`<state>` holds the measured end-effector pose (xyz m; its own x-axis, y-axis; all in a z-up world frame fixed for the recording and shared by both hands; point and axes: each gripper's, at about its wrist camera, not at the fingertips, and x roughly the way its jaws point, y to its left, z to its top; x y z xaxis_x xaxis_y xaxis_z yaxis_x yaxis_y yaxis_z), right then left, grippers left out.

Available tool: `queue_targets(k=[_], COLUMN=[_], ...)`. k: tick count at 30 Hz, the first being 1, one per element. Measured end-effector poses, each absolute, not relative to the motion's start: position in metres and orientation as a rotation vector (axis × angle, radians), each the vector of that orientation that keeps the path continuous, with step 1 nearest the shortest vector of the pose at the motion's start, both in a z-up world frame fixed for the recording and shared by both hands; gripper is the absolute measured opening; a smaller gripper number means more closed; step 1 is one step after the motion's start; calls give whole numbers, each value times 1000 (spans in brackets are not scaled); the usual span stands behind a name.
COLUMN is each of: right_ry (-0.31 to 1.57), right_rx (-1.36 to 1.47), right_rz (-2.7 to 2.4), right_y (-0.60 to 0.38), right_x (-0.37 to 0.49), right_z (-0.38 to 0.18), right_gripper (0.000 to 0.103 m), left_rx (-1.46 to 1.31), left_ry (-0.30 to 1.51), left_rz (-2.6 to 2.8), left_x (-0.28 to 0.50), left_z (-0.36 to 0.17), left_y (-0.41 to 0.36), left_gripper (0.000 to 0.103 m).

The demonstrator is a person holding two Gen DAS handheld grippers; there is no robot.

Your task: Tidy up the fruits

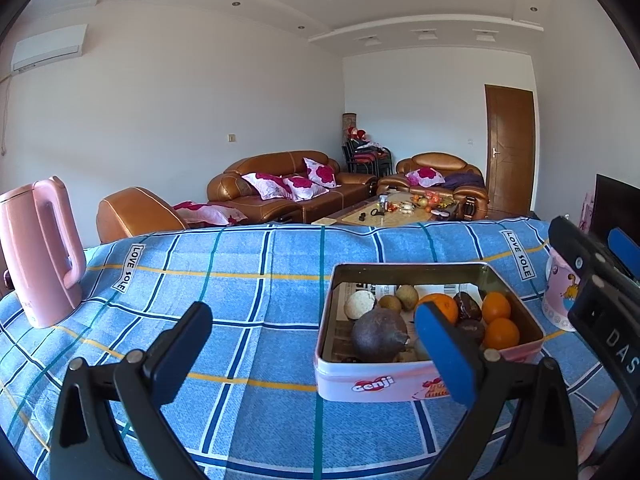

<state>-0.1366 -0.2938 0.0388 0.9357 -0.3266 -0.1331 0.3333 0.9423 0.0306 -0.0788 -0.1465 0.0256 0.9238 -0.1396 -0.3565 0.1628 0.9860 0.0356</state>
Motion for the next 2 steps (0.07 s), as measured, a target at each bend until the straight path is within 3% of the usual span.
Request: queue_targets(k=[2], right_ry=[130], right_rx=[53], right_rz=[-341], right_y=[-294], right_x=[-136], right_z=[39], right_gripper=[87], left_rx=[66], left_ry=[362], left_rz=[-153], left_x=[-78], left_z=[25], left_y=[-146], left_gripper=[103])
